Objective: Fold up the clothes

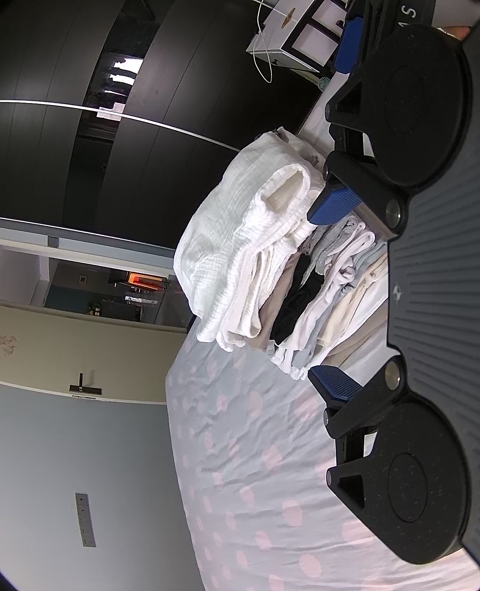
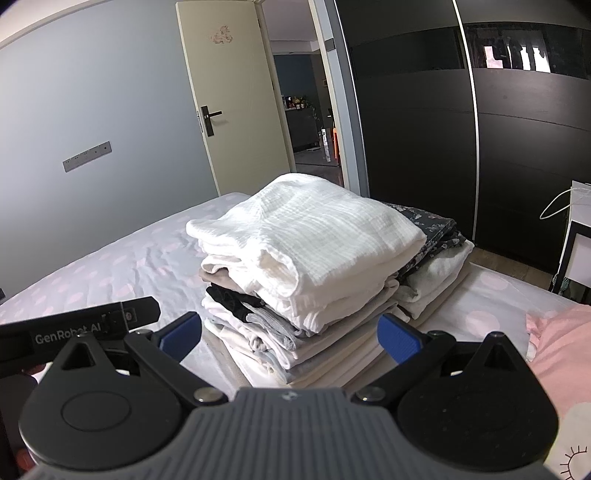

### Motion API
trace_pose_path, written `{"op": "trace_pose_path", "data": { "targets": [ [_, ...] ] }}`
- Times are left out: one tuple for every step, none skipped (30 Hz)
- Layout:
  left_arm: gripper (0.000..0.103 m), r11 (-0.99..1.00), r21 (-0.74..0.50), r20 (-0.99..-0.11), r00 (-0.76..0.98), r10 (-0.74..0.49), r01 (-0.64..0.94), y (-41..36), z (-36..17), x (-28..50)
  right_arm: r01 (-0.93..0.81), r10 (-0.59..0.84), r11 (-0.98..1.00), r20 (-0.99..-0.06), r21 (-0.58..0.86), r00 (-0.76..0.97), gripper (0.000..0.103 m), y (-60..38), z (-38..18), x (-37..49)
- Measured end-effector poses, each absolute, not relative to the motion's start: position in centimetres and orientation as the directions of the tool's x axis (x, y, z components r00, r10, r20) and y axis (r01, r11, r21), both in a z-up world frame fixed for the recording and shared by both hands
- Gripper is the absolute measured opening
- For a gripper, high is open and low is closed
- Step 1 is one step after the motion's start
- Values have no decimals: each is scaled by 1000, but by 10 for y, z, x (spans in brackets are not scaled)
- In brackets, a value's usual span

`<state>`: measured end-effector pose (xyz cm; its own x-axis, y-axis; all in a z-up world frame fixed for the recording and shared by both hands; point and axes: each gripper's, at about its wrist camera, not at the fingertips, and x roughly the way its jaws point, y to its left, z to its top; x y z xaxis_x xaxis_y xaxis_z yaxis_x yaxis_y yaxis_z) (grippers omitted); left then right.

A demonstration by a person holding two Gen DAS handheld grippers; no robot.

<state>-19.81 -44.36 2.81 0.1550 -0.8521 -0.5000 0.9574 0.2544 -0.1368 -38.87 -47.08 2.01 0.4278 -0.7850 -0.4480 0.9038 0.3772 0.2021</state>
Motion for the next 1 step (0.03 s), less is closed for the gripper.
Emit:
{"op": "trace_pose_path", "data": {
  "targets": [
    [83,254,-138,-501,154,-852,957,-444,28,-198,904,-785,377,-449,202,428,102,-471,20,-389]
  ]
}}
